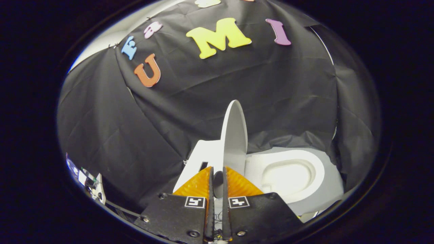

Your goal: Open the toilet lid.

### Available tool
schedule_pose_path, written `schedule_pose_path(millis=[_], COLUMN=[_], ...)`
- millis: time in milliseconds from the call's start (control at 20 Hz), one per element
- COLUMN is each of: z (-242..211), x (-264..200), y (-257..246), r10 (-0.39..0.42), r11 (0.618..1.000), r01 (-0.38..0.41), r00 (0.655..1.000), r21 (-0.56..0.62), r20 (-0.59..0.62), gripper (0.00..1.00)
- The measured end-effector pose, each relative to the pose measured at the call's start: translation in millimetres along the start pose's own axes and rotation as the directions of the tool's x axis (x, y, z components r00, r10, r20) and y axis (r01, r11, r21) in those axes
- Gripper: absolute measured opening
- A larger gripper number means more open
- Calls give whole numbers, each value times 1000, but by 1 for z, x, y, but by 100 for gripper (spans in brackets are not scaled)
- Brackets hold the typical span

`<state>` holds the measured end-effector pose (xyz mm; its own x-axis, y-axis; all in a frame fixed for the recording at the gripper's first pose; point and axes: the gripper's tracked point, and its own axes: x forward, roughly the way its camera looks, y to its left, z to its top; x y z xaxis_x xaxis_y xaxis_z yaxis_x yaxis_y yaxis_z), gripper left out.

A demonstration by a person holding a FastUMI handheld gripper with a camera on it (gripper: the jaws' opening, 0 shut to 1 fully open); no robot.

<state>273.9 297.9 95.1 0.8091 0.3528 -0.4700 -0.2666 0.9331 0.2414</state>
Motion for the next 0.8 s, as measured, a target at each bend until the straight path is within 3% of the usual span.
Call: schedule_pose_path(millis=[800], z=[-10], x=[32], y=[76], r10=[37], r11=[998], r01=[-38], r00=[999], r21=[-52], r20=[-33], gripper=[12])
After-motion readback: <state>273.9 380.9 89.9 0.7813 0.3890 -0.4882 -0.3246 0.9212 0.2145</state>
